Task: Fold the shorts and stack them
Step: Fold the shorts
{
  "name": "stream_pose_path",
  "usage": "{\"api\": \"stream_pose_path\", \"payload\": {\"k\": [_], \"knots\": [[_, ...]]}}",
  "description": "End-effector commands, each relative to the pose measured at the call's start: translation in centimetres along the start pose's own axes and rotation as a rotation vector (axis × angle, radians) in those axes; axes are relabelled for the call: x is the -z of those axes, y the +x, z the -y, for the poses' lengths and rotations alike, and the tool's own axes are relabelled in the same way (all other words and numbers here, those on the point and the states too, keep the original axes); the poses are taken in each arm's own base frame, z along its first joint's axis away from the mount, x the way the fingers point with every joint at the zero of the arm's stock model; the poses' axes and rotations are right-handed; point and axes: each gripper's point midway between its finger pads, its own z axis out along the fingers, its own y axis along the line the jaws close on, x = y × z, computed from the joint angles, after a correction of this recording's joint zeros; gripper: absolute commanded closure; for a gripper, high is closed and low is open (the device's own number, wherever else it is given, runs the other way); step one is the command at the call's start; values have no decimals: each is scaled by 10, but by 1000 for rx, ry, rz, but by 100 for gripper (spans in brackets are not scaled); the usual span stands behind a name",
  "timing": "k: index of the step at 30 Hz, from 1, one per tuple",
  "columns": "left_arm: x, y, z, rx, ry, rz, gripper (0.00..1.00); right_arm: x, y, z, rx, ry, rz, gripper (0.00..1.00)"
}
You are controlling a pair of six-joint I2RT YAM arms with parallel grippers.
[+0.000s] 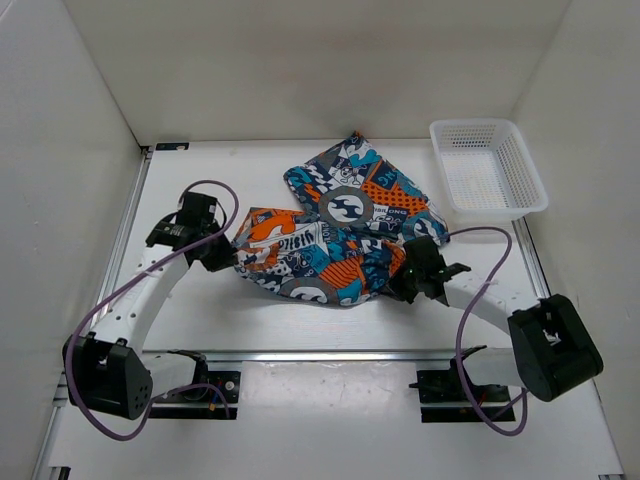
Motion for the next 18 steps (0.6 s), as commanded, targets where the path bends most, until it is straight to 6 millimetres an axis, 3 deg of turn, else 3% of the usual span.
{"api": "stream_pose_path", "payload": {"k": [1,2,3,5,8,10,11,12,13,14,16,17,18], "knots": [[18,-17,11,-5,25,65,90,10,-40,-25,54,-10,124,100],[23,-23,16,-5,40,82,90,13,-41,-22,66,20,124,100],[26,-26,16,-15,36,94,90,24,-50,-37,98,-10,153,100],[41,-39,25,-14,53,132,90,39,-56,-39,137,10,178,100],[58,-53,32,-33,53,166,90,80,-78,-71,223,-56,253,100],[88,-76,45,-33,91,243,90,107,-93,-75,296,-51,289,100],[99,-83,44,-22,84,263,90,132,-105,-99,327,-103,327,100],[127,-98,57,-31,136,326,90,147,-109,-100,350,-95,331,100],[143,-109,58,-31,138,374,90,161,-112,-108,424,-109,341,100],[161,-117,61,-25,148,419,90,194,-124,-132,456,-169,399,100],[221,-137,68,-30,212,565,90,223,-121,-144,557,-202,402,100],[243,-146,67,-12,221,635,90,257,-124,-165,592,-268,454,100],[263,-148,66,-17,236,682,90,275,-121,-171,624,-305,470,100]]}}
